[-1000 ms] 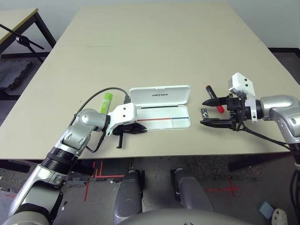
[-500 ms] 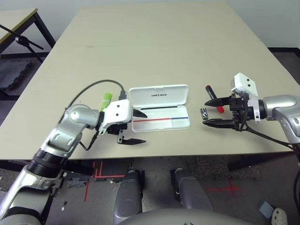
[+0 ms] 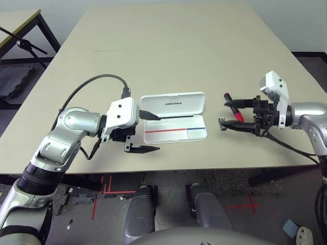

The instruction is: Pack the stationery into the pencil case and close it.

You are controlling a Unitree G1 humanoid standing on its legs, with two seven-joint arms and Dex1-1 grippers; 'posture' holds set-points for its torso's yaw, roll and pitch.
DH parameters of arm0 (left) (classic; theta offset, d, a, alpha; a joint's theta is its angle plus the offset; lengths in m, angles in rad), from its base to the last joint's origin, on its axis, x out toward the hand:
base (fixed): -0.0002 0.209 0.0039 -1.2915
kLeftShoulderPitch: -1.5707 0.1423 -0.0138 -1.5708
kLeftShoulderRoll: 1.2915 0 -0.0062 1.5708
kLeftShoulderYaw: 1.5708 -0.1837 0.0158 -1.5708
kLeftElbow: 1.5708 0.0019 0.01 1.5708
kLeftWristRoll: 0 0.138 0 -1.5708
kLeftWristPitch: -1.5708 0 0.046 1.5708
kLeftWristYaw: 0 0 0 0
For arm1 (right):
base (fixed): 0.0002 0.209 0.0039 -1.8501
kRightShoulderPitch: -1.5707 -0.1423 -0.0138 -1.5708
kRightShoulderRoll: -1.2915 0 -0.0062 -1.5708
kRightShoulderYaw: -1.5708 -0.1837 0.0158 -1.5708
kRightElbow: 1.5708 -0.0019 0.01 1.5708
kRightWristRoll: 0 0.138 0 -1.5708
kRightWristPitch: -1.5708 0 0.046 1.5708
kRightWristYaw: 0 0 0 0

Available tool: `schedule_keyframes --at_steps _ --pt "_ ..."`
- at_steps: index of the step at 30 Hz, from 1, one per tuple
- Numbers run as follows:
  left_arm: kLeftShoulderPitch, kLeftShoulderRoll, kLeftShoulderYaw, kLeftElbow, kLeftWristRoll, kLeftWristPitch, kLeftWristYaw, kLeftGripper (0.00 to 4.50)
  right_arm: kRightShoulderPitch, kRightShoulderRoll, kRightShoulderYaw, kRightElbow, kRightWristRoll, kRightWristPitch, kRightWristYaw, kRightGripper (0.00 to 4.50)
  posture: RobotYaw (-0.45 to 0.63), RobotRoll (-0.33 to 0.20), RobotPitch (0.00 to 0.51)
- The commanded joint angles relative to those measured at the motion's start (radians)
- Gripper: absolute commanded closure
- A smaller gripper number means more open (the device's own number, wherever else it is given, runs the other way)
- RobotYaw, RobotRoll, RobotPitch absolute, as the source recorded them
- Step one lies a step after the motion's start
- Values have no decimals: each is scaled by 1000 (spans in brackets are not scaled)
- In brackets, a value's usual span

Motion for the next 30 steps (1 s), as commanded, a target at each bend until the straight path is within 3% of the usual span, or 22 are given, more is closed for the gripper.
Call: schedule_keyframes --at_steps 1,7,28,30 --pt "-14 -8 -8 14 -5 6 2 34 -60 38 -54 91 -58 41 -209 0 -106 0 128" --pt "-14 -13 -12 15 -4 8 3 34 -138 70 -69 201 -109 175 -427 0 -100 0 126" --pt "14 -6 -11 -11 -2 18 16 34 -144 153 60 399 -183 240 -417 0 -66 0 122" --pt "14 -5 -11 -10 -1 18 16 0 -153 151 59 420 -192 243 -424 384 -66 0 121"
